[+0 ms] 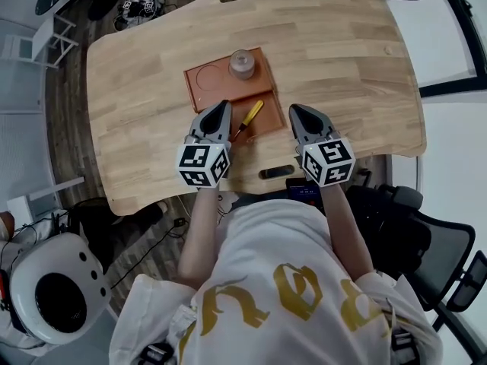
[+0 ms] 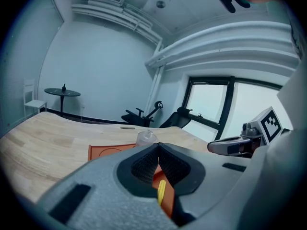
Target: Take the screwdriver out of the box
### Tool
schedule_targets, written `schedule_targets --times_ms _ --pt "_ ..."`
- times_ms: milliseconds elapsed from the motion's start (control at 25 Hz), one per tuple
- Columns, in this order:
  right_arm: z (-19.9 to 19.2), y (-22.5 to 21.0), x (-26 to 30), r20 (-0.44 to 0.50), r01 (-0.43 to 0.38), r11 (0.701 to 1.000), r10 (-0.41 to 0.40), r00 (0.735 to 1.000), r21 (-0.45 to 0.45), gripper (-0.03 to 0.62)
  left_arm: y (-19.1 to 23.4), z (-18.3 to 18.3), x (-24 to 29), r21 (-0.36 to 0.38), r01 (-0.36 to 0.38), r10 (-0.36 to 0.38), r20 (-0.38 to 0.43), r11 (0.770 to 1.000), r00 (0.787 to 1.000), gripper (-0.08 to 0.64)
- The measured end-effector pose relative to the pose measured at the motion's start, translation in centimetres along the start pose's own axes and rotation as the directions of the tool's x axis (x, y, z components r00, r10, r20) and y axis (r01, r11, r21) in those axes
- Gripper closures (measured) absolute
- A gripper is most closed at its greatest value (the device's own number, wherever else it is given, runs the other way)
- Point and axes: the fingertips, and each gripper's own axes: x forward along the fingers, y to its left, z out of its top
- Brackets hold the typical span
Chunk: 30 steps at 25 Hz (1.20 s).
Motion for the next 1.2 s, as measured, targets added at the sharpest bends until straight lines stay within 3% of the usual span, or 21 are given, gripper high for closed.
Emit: schedule_targets --times_ms 480,720,880,1200 --pt "0.4 -0.7 1.9 -0.024 -0.055 0.998 0.055 0.998 0.003 0.581 0.6 0.1 0.9 -0.012 -0.045 0.045 -0.019 0.999 0.999 0.551" --pt "-0.1 -0.9 2.2 -0.041 -0.064 0.998 0.064 0.997 0.01 0.581 0.9 -0.9 1.1 -0.004 -0.027 0.026 -0.056 1.0 0.998 0.549" --pt "-0.8 -1.7 2.2 -0.063 -0.059 0.998 0.06 0.996 0.017 0.581 0.4 -2.6 2.1 -0.028 0.019 -0.023 -0.133 0.999 0.991 0.549" --pt "-2.6 -2.6 2.7 -0.111 -0.065 0.997 0.07 0.991 0.046 0.58 -1.3 -7.3 3.9 0.053 0.102 -0.079 -0.33 0.993 0.941 0.548"
